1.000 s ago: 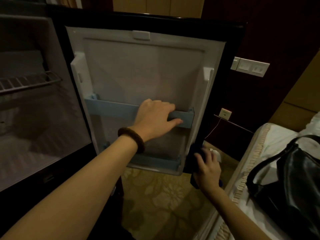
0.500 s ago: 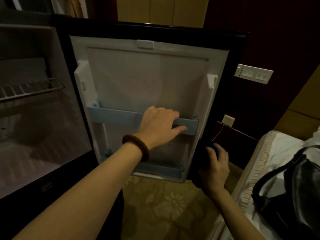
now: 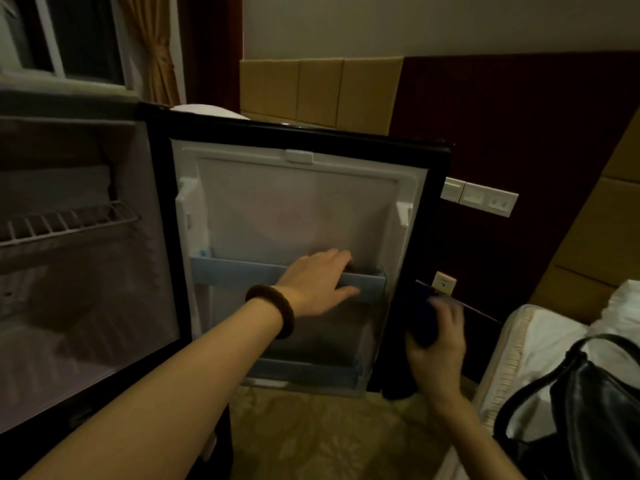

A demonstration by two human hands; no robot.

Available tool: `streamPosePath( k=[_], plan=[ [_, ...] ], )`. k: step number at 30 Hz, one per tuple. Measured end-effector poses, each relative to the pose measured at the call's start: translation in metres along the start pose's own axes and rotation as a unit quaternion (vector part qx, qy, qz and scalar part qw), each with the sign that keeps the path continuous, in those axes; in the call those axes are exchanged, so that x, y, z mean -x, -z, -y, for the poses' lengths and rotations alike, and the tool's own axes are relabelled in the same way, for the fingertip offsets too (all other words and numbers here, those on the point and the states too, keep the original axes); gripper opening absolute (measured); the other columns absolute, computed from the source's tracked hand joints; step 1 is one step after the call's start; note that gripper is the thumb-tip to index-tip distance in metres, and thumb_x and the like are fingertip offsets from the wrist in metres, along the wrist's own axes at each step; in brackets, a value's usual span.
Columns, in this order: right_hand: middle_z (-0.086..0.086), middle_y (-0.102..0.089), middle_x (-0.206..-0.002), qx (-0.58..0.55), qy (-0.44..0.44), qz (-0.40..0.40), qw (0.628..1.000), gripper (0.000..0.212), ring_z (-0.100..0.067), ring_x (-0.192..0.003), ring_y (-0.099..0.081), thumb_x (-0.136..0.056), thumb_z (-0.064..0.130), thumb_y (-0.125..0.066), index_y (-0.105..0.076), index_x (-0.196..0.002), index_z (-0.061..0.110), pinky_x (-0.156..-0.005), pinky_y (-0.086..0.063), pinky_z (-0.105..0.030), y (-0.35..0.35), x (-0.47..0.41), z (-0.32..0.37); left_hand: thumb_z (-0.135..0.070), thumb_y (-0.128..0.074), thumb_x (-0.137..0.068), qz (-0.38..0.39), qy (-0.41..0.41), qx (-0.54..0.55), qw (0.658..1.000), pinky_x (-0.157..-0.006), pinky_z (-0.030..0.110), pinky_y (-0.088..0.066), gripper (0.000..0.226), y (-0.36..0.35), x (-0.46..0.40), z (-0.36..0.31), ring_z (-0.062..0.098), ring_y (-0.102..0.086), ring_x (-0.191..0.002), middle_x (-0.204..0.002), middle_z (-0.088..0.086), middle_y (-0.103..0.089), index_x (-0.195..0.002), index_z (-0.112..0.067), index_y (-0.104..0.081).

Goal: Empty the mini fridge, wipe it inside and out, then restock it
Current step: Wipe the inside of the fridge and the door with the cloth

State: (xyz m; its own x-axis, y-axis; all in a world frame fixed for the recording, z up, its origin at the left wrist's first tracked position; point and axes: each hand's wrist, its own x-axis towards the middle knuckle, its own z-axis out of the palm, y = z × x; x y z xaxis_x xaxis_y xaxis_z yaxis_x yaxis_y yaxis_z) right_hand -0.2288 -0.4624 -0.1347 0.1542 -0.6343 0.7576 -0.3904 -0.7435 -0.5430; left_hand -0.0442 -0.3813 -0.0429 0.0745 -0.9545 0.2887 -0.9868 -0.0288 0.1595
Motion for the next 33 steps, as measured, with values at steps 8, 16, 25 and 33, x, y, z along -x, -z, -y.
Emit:
streamPosePath(
  k=[8,16,25,33],
  plan=[
    [-0.013,-0.058,-0.117,0.248,0.271,0.010,0.930,0.041,-0.034,-0.100,-0.054,-0.076,0.019,-0.071,-0.058,-0.114,0.012,-0.069,-0.044,-0.033,0.023,-0.114,0.118,-0.051,-0.037,-0.093,-0.011,0.151,-0.087,0.985,-0.081,0.033,-0.039,0.028,0.017,0.042,0.053,0.019,-0.056,-0.093,-0.096,-0.003,-0.059,-0.087,-0.026,-0.048],
    [-0.009,-0.053,-0.118,0.458,0.209,0.259,0.824,0.026,-0.032,-0.111,-0.044,-0.093,0.019,-0.049,-0.053,-0.118,0.015,-0.082,-0.041,-0.038,-0.018,-0.093,0.120,-0.043,-0.032,-0.097,-0.019,0.160,-0.119,0.980,-0.087,0.034,-0.035,0.029,0.012,0.034,0.053,0.020,-0.053,-0.103,-0.110,0.000,-0.060,-0.099,-0.022,-0.052],
    [-0.014,-0.064,-0.087,0.487,0.268,0.107,0.825,0.017,-0.035,-0.082,-0.057,-0.068,0.016,-0.071,-0.069,-0.083,0.008,-0.060,-0.044,-0.036,-0.022,-0.124,0.115,-0.039,-0.033,-0.098,-0.061,0.160,-0.115,0.978,-0.086,0.033,-0.034,0.027,0.009,0.030,0.051,0.019,-0.052,-0.103,-0.109,-0.001,-0.060,-0.102,-0.021,-0.053],
    [-0.012,-0.048,-0.123,0.343,0.167,0.121,0.916,0.049,-0.033,-0.103,-0.048,-0.081,0.014,-0.061,-0.045,-0.127,0.016,-0.072,-0.045,-0.037,-0.037,-0.125,0.128,-0.025,-0.039,-0.096,-0.077,0.122,-0.068,0.987,-0.098,0.031,-0.030,0.028,0.009,0.041,0.057,0.019,-0.045,-0.112,-0.122,0.002,-0.052,-0.122,-0.018,-0.046]
  ],
)
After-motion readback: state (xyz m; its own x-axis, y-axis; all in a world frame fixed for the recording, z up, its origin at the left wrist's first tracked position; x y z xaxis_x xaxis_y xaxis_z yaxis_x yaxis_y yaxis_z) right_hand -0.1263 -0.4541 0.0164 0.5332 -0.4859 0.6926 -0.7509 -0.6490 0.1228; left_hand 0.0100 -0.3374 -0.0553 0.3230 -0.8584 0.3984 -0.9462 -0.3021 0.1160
